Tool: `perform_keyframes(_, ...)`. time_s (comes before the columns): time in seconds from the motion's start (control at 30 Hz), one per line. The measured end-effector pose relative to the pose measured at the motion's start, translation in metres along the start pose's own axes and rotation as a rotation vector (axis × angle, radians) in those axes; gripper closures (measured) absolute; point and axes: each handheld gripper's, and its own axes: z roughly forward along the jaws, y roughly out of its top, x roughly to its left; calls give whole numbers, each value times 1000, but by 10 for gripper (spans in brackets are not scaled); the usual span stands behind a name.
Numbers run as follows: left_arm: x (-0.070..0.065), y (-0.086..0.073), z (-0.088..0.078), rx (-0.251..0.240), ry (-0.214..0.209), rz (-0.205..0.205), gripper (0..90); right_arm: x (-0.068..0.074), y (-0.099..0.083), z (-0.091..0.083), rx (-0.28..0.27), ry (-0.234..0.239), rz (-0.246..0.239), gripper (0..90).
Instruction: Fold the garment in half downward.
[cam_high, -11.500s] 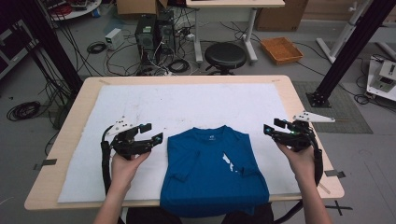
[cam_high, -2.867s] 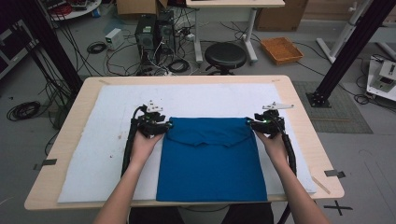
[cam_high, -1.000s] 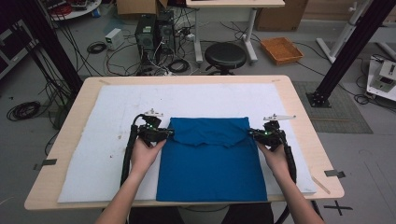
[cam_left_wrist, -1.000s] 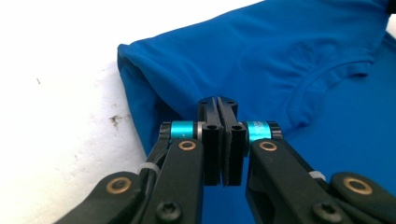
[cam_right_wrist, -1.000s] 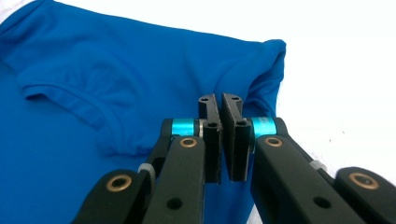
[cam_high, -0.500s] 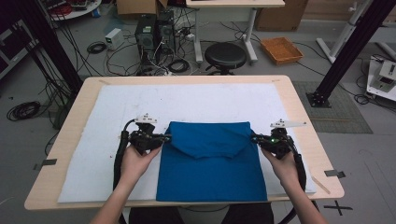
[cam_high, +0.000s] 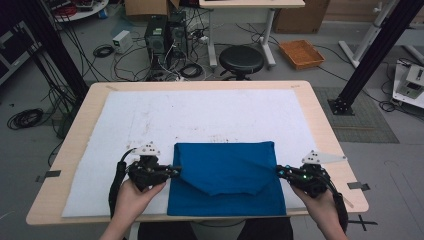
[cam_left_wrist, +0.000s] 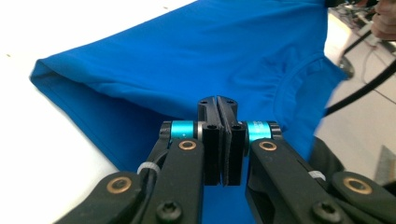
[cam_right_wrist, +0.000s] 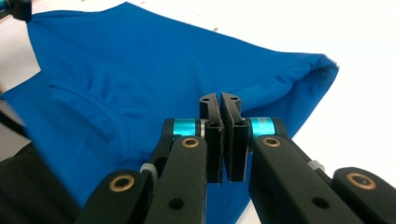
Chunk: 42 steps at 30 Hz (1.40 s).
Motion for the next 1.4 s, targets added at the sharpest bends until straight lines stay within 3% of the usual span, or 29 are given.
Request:
perform_keyframes(0.33,-22,-27,-8,54,-41,12,885,27,-28,-20,21,27,-23,884)
perform_keyframes(0.63,-19,-41,-3,87,8,19,878,30,-44,-20,50,5,-43,870)
perform_keyframes(0.73,-20,-41,0,93,61,32,696,28,-46,-19,48,-19,-50,758)
perform_keyframes(0.83,-18,-37,-1,68,116,40,599,22,-41,-21,30,-39,-43,696)
perform_keyframes(1.0,4,-19,1,-4,200,40,546,2,-21,-14,-9,-105,-39,662)
perform_keyframes(1.17,33,0,17,-61,274,38,524,-26,4,10,-39,-151,1,629)
perform_keyframes(1.33,58,12,40,-71,356,50,524,-52,19,46,-26,-172,39,614)
perform_keyframes(1.4,67,16,50,-46,369,42,525,-59,22,60,-7,-198,47,605)
